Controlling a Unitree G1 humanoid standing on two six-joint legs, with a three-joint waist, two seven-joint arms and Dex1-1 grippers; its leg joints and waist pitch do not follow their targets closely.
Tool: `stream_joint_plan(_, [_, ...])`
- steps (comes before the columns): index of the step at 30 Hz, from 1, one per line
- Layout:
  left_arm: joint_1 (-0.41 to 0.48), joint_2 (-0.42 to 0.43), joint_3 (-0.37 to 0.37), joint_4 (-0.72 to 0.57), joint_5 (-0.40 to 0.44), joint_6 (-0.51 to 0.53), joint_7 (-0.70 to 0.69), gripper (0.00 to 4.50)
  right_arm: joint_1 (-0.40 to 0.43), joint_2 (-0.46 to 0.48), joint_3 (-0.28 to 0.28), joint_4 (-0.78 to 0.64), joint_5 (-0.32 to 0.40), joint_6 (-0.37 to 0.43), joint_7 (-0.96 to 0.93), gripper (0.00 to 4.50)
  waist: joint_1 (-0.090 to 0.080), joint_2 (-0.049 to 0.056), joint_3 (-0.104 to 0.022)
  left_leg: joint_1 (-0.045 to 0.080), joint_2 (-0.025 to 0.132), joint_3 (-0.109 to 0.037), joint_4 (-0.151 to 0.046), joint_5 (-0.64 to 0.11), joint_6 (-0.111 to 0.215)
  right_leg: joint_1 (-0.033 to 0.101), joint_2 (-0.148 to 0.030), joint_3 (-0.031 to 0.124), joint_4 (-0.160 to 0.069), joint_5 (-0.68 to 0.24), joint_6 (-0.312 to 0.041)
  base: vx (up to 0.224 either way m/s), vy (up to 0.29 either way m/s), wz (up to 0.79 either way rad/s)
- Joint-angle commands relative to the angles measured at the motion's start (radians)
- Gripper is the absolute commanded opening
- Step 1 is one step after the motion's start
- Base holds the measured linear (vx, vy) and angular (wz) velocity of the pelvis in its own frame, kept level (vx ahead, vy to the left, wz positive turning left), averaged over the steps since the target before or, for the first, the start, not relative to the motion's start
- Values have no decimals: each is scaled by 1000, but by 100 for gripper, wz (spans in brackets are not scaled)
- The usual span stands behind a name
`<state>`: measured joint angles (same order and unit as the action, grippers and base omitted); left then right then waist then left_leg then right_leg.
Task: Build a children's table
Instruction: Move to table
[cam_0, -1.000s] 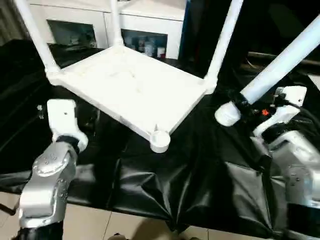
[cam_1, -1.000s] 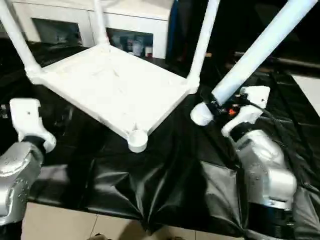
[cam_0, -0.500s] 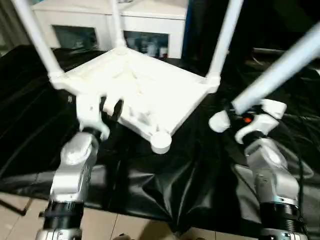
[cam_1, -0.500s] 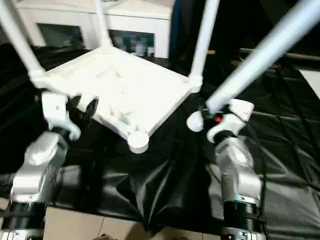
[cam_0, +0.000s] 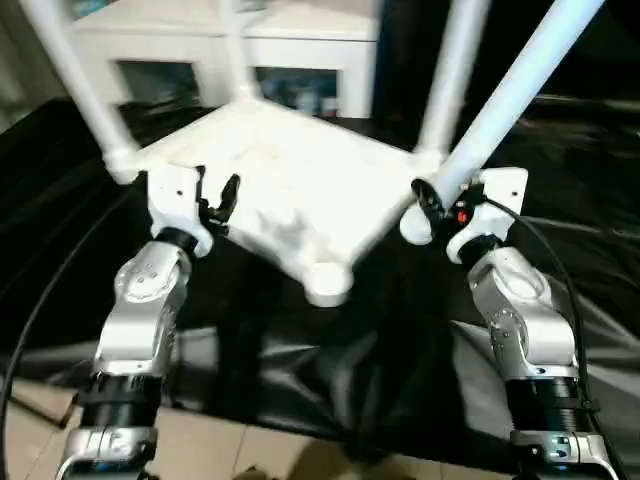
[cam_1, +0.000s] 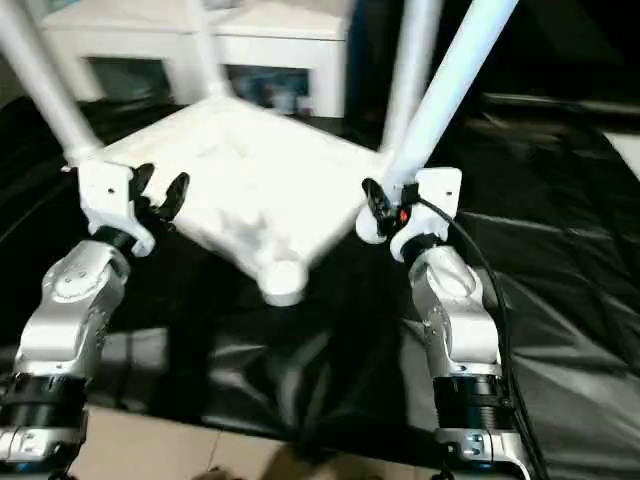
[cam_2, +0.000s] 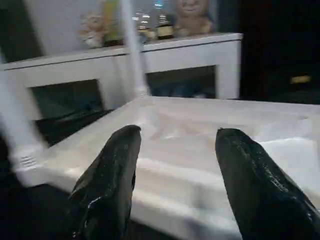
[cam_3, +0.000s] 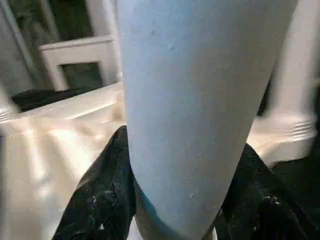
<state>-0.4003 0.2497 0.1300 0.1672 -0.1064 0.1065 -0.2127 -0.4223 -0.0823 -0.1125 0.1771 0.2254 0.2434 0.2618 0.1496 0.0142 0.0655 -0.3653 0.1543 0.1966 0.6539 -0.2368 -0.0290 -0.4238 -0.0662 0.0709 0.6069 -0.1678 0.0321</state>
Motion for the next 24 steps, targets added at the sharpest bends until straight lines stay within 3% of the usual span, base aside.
stream_joint_plan(1, [0, 7, 22, -20, -6, 8, 13, 271, 6, 4, 2, -21, 16, 21, 0, 185, -14, -9, -76, 82, 39, 9, -64, -212, 24, -14, -37, 62, -104, -427, -172, -76, 178, -29])
stream_joint_plan(2, [-3, 8, 23, -14, -8, 1, 15, 271, 4, 9, -4, -16, 23, 20, -3, 185, -38, 2, -76, 135, 42, 40, -92, -253, 46, -70, 9, 3, -76, -357, -127, -57, 213, -39])
stream_joint_plan(3, [-7, 14, 24, -6, -8, -7, 12, 271, 1, 14, -5, -8, 24, 12, -9, 185, -65, 7, -67, 126, 57, 79, -135, -288, 71, -92, 37, -83, -8, -304, -104, -57, 213, -39])
stream_joint_plan(4, [-9, 16, 24, -4, -7, -9, 11, 271, 0, 15, -5, -7, 23, 10, -11, 185, -74, 0, -66, 102, 84, 110, -161, -343, 71, -71, 10, -144, 45, -243, -108, -32, 237, -53])
stream_joint_plan(5, [-12, 22, 23, -1, -4, -10, 9, 271, -3, 19, -7, -4, 25, 4, -14, 185, -74, 5, -66, 101, 90, 126, -161, -357, 50, -69, -6, -162, 54, -216, -122, -38, 213, -51])
stream_joint_plan(6, [-14, 26, 20, -2, 0, -6, 6, 271, -4, 25, -12, -4, 31, 2, -19, 185, -83, -14, -61, 95, 86, 142, -158, -385, 15, -49, -42, -168, 27, -186, -157, -38, 213, -51])
stream_joint_plan(7, [-17, 29, 18, -4, 4, 3, 6, 271, -3, 32, -20, -6, 37, -4, -23, 185, -55, -42, -67, 56, 39, 78, -47, -409, 27, 13, -207, -41, -102, -280, -178, -8, 212, -26])
stream_joint_plan(8, [-17, 30, 16, -7, 13, 3, 14, 271, 0, 34, -23, -7, 38, -6, -26, 185, -25, -43, -81, 21, 43, 12, 39, -346, 48, 66, -332, 59, -140, -325, -189, -3, 275, -30])
stream_joint_plan(9, [-19, 24, 18, -9, 1, 8, 7, 271, 3, 36, -25, -5, 30, -11, -37, 185, -38, -15, -75, -36, 86, -116, 88, -218, 18, 115, -409, 60, -161, -455, -266, -3, 275, -30])
stream_joint_plan(10, [-18, 22, 16, -12, 1, 9, 6, 271, 4, 36, -25, -6, 29, -11, -39, 185, -51, 4, -67, -38, 100, -149, 72, -173, -17, 110, -387, 5, -166, -527, -287, -6, 310, -50])
stream_joint_plan(11, [-9, 12, 4, -25, 8, 17, 13, 271, 8, 35, -24, -10, 25, -8, -43, 185, -90, 38, -55, -44, 54, -140, -91, -178, -69, 67, -133, -136, -80, -542, -213, -2, 260, -20])
stream_joint_plan(12, [10, -2, -24, -40, 25, 46, 17, 271, 9, 30, -29, -20, 29, 3, -48, 185, -139, 60, -81, 24, 54, -150, -111, -133, -198, 13, -22, -144, 22, -50, -152, -2, 260, -20])
stream_joint_plan(13, [20, -17, -30, -39, 44, 39, 45, 271, 11, 23, -24, -29, 26, 22, -47, 185, -142, 70, -84, 33, 59, -154, -99, -4, -253, 9, -14, -140, 26, 60, -160, 29, 198, 8])
stream_joint_plan(14, [27, -29, -33, -40, 58, 33, 66, 271, 13, 16, -20, -36, 25, 36, -44, 185, -151, 73, -84, 42, 84, -174, -103, 141, -294, 8, -9, -143, 40, 84, -164, 44, 117, 8])
stream_joint_plan(15, [35, -54, -18, -42, 37, 53, 85, 271, 17, 9, -13, -47, 16, 54, -50, 185, -154, 78, -95, 72, 152, -202, -107, 405, -258, -20, -16, -141, 64, -21, -107, 44, 117, 8])
stream_joint_plan(16, [40, -72, -7, -43, 19, 69, 97, 271, 20, 4, -9, -54, 10, 66, -54, 185, -157, 78, -101, 87, 170, -210, -95, 535, -207, -35, -19, -132, 79, -70, -71, 0, 0, 0])
stream_joint_plan(17, [43, -77, -7, -48, 29, 61, 112, 271, 26, 2, -6, -71, 23, 84, -42, 185, -142, 72, -112, 86, 187, -201, -73, 686, 38, -31, -43, -111, 77, -105, -46, 0, 0, 0])
stream_joint_plan(18, [44, -78, -8, -50, 25, 60, 110, 271, 29, 2, -8, -80, 28, 91, -40, 185, -138, 63, -115, 86, 172, -190, -60, 682, 119, -29, -57, -98, 64, -71, -56, 0, 0, 0])
stream_joint_plan(19, [45, -79, -10, -54, 11, 63, 97, 271, 36, 4, -8, -99, 26, 106, -45, 185, -130, 40, -119, 64, 100, -164, -17, 630, 205, -4, -91, -66, 9, 69, -121, 0, 0, 0])
stream_joint_plan(20, [43, -80, -11, -56, 2, 72, 91, 271, 43, 0, -2, -110, 18, 113, -46, 185, -122, 25, -116, 25, 48, -133, -1, 573, 206, 29, -107, -55, -4, 171, -155, -23, -75, -7])
stream_joint_plan(21, [38, -71, -21, -55, -14, 46, 53, 271, 60, 1, 8, -130, 30, 115, -24, 185, -76, -1, -105, -54, -5, -97, -5, 252, 188, 87, -156, -26, -9, 465, -167, -23, -75, -7])
stream_joint_plan(22, [38, -70, -19, -60, -23, 42, 44, 271, 66, 0, 15, -136, 28, 109, -18, 185, -70, 10, -100, -49, 11, -100, -15, 157, 162, 83, -159, -30, -14, 431, -170, -35, -99, 1])
stream_joint_plan(23, [39, -75, -16, -70, -31, 45, 42, 271, 71, -2, 20, -145, 31, 111, -9, 185, -73, 16, -94, -43, 23, -97, -44, 68, 120, 88, -123, -53, -19, 293, -207, 0, 0, 0])
stream_joint_plan(24, [40, -79, -12, -74, -34, 47, 45, 271, 73, -3, 23, -151, 41, 120, 2, 185, -74, 19, -93, -37, 30, -97, -53, 46, 111, 86, -106, -61, -20, 220, -231, -57, -88, 7])
